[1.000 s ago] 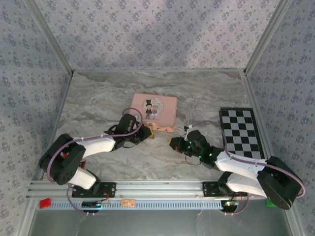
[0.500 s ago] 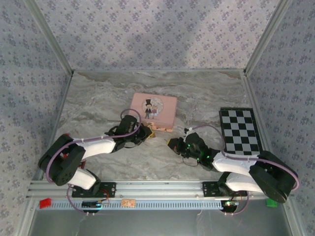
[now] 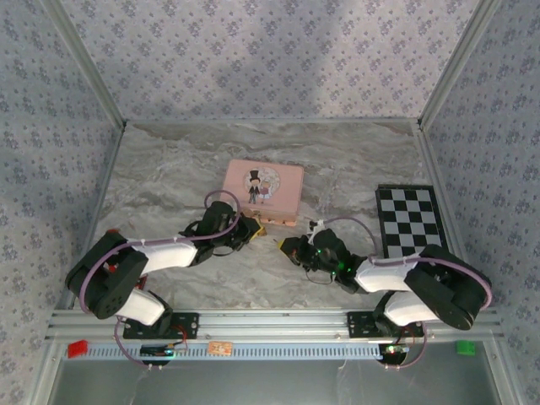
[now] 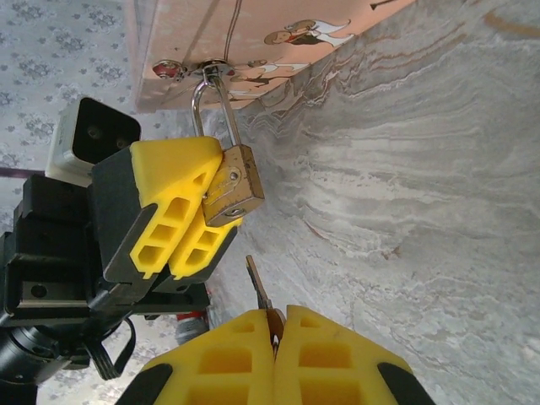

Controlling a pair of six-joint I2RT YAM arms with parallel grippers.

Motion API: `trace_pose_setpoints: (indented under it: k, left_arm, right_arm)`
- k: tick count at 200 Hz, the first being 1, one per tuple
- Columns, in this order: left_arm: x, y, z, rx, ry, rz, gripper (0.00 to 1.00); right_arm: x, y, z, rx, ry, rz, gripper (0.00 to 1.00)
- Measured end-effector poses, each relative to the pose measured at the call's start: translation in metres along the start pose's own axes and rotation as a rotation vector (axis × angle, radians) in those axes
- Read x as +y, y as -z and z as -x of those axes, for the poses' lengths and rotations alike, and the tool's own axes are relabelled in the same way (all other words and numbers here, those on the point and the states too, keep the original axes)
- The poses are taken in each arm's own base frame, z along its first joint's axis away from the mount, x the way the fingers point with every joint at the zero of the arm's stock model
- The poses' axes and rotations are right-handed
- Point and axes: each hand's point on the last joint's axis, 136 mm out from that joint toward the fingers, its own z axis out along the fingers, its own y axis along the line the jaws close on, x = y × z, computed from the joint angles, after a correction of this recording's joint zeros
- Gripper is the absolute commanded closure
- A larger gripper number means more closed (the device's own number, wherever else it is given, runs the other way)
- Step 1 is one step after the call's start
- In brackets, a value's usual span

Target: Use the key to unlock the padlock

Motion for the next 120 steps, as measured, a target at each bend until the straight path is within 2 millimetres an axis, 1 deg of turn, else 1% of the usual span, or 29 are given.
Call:
trace_pose_setpoints:
  k: [77,120]
  left_arm:
    - [-0.001,0.001,-0.001,-0.012,0.034,-0.017,1.00]
    - [-0.001,0.001,-0.001,-0.015,0.050,-0.030,1.00]
  right_arm:
    - [-0.013,-0.021,-0.007,0.024,-0.101,0.032,1.00]
    - [-0.009,-0.025,-0.006,0.024,-0.130,0.069,1.00]
